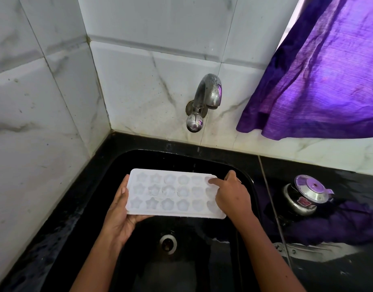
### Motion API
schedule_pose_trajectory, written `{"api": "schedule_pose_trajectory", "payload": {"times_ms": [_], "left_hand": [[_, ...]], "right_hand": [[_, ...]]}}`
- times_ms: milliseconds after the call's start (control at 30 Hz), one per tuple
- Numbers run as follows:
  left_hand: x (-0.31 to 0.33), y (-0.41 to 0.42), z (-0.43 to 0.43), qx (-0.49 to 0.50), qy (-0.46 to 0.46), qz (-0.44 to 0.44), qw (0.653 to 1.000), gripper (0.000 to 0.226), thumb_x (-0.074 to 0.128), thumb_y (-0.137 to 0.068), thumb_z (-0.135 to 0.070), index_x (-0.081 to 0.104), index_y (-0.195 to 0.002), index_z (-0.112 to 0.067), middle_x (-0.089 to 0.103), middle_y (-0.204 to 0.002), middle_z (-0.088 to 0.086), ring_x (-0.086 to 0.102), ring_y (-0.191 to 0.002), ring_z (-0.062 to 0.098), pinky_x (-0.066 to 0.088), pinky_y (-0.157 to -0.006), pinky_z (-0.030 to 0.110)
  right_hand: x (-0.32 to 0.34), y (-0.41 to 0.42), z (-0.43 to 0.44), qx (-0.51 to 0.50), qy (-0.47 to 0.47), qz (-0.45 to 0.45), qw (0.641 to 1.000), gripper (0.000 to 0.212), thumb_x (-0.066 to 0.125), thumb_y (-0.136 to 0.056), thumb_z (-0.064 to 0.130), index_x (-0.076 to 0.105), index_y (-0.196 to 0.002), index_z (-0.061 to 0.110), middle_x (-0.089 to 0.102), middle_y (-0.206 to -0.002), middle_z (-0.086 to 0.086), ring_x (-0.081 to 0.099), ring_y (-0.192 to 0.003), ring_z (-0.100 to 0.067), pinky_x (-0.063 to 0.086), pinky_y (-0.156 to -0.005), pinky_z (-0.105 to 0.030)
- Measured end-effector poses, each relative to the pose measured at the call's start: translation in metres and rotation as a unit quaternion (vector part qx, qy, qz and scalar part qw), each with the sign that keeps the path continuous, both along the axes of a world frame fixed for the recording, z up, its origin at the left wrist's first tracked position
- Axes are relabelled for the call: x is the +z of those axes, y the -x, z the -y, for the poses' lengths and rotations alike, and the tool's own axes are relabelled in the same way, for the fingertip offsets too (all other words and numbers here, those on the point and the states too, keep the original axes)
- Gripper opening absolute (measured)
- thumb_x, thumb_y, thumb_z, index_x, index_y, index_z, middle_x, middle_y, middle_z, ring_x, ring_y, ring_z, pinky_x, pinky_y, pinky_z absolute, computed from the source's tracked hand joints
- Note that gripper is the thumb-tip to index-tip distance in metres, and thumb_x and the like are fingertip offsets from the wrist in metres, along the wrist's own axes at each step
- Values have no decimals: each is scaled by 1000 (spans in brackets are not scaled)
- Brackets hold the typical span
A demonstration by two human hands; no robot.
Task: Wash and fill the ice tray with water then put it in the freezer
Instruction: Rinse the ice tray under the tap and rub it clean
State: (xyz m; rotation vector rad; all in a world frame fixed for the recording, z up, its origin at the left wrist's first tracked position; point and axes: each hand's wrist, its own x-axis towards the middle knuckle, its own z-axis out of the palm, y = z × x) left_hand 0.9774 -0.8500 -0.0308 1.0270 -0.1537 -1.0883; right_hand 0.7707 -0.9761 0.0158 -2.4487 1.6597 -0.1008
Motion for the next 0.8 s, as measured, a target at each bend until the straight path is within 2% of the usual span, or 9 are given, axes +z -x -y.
{"api": "schedule_pose_trajectory", "payload": {"times_ms": [100,400,600,700,800], "left_hand": [[-1,-1,0,0,0,3,1000,39,41,-98,-30,44,-136,-32,61,-124,-2,71,-86,20,58,-51,42],[-1,-2,0,12,-4,11,1000,40,39,-98,-31,44,-137,-31,62,-118,-5,71,-82,16,56,-49,39],[0,0,2,5,-8,7,1000,40,41,-97,-32,44,-137,-31,59,-128,1,71,-84,18,57,-49,41],[1,1,4,-4,-3,4,1000,39,40,-98,-32,44,-137,-30,58,-130,2,71,-86,19,57,-50,42],[2,2,6,-2,2,-6,1000,38,40,-97,-31,46,-134,-31,60,-126,0,71,-85,20,57,-50,43]], "right_hand": [[2,-4,3,17,-10,-12,1000,50,39,-92,6,51,-131,36,34,-102,-2,39,-80,-16,34,-65,-26],[1,-4,3,27,-11,-17,999,47,39,-93,6,54,-128,33,30,-98,1,39,-78,-15,31,-65,-26],[4,-3,4,21,-11,-36,999,45,38,-91,6,54,-125,30,42,-115,-6,49,-83,-20,37,-70,-26],[3,-7,6,23,-8,-39,999,43,39,-91,7,54,-125,29,42,-114,-7,43,-80,-19,34,-70,-27],[2,-8,7,26,-11,-37,999,43,39,-91,7,53,-127,27,42,-114,-8,52,-89,-23,34,-70,-27]]}}
